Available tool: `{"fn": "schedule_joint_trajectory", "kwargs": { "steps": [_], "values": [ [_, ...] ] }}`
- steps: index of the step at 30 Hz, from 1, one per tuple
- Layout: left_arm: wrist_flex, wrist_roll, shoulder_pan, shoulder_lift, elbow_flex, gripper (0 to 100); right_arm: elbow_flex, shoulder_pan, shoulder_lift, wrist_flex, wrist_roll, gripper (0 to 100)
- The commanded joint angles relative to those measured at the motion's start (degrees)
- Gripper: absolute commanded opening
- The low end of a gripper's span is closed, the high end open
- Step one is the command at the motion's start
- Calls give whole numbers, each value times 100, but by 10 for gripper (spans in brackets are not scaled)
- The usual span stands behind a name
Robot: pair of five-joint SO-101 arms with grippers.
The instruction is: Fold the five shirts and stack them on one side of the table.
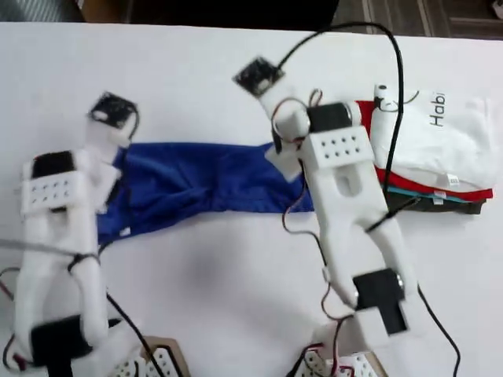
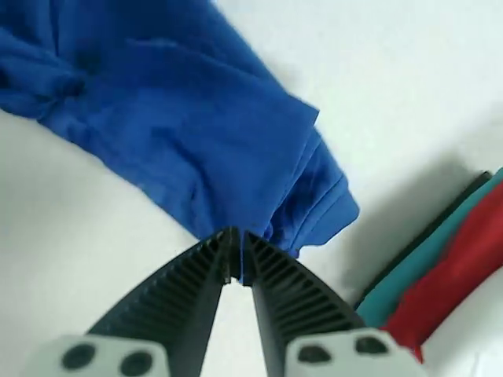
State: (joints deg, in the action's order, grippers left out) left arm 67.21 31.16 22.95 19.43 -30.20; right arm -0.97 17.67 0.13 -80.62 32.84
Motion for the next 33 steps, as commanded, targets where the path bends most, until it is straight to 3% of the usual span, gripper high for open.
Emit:
{"fn": "schedule_joint_trajectory", "kwargs": {
  "steps": [1, 4, 7, 12, 18, 30, 33],
  "values": [
    [-325, -70, 563, 413, -31, 30, -1327, 31, -927, 453, -9, 22],
    [-923, -149, 1029, 404, -286, 143, -2822, 22, -1807, 1138, 0, 22],
    [-1169, -791, 1213, 149, -321, 272, -4290, 22, -2624, 1877, 9, 21],
    [-967, -888, 1134, -1327, 382, 256, -5873, 22, -3451, 2651, 9, 21],
    [290, -923, 1055, -3297, 2246, 255, -6813, 22, -3925, 2967, 9, 21],
    [1547, -923, 993, -5512, 4725, 255, -7446, -4, -4796, 2765, 9, 21],
    [2127, -923, 765, -6013, 5156, 255, -7446, -356, -5253, 2598, 299, 21]
  ]
}}
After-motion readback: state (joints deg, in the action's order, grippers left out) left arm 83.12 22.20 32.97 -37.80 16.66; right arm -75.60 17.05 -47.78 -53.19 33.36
